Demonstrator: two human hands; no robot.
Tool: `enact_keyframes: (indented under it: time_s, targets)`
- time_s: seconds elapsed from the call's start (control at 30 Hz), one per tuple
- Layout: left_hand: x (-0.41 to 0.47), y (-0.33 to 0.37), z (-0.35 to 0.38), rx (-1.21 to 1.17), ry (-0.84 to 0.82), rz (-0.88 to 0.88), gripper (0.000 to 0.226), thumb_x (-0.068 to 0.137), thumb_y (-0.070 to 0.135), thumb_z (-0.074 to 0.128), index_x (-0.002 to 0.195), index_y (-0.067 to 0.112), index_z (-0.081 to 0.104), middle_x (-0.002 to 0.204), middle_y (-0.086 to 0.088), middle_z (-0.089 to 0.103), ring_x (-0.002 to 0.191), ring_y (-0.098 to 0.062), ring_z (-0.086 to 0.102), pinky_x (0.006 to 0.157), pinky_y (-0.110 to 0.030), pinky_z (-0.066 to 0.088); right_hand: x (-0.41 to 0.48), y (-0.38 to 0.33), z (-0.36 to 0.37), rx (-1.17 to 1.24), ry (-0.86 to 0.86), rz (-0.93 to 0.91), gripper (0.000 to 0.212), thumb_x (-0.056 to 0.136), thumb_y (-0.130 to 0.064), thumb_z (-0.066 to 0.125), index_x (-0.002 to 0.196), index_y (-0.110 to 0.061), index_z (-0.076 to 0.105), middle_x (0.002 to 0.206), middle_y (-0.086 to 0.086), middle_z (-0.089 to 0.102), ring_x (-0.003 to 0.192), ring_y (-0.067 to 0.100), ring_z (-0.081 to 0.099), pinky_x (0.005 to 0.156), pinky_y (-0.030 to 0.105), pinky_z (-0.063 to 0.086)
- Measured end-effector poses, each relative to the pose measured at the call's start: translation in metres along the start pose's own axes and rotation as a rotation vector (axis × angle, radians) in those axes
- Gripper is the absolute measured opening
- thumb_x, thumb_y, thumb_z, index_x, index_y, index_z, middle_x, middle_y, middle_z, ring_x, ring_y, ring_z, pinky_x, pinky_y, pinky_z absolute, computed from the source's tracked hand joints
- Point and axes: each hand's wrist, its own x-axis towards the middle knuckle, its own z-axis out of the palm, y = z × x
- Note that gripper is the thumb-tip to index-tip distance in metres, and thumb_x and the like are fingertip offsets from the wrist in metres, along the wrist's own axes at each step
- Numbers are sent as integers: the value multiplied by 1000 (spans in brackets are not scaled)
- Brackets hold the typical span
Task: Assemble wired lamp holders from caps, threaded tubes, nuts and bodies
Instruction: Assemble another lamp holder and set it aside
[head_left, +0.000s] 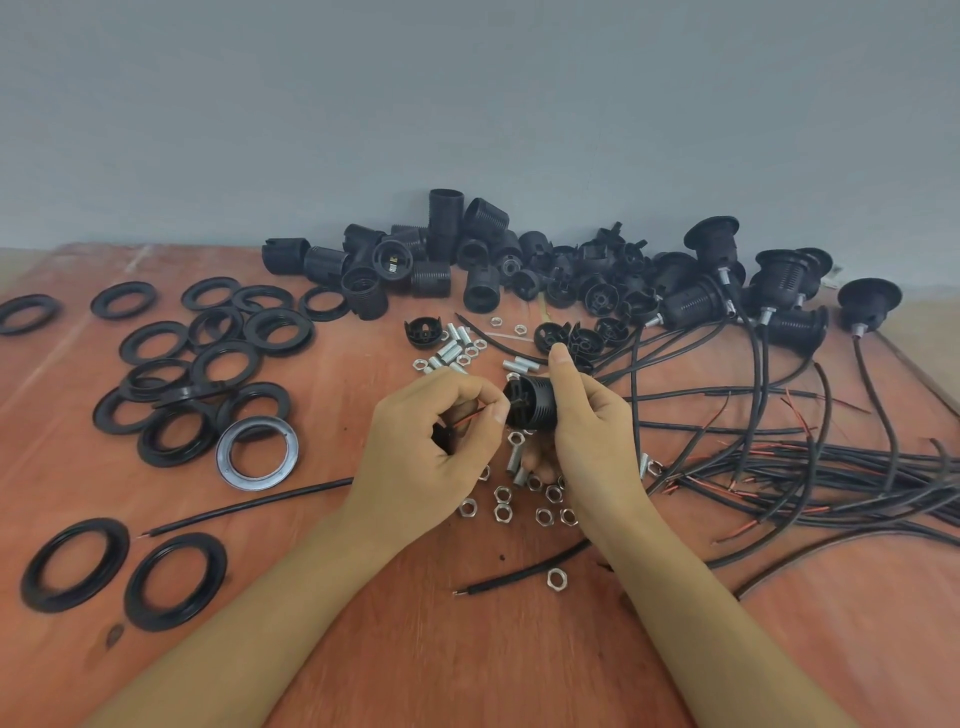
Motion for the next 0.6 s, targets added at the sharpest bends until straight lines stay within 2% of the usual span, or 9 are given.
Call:
enact_keyframes:
  time_s: [0.17, 0.37, 0.6]
  targets:
    - [1, 2, -1, 23, -27, 22, 11, 86, 4, 66, 79, 13, 68, 62, 8, 52, 57, -8, 46, 58, -10, 35, 0, 0, 0, 12, 12, 4, 55, 96, -49, 53, 81, 3, 58, 54, 10, 57, 33, 19, 51, 31, 19, 33]
    - [2, 1, -3, 42, -47, 48, 10, 88, 12, 63, 80, 12, 67, 60, 3, 48, 58, -10, 45, 58, -14, 37, -1, 0, 1, -24, 34, -25, 59, 96, -49, 53, 81, 7, 53, 50, 14, 56, 32, 22, 51, 31, 21, 35]
    - [0, -3, -2, 82, -65, 65, 11, 90, 16, 60, 82, 13, 66, 64, 12, 45, 58, -9, 45, 58, -18, 39, -4, 0, 3, -49, 66, -98, 41, 96, -47, 55, 77, -10, 54, 52, 8, 56, 32, 21, 51, 30, 22, 35]
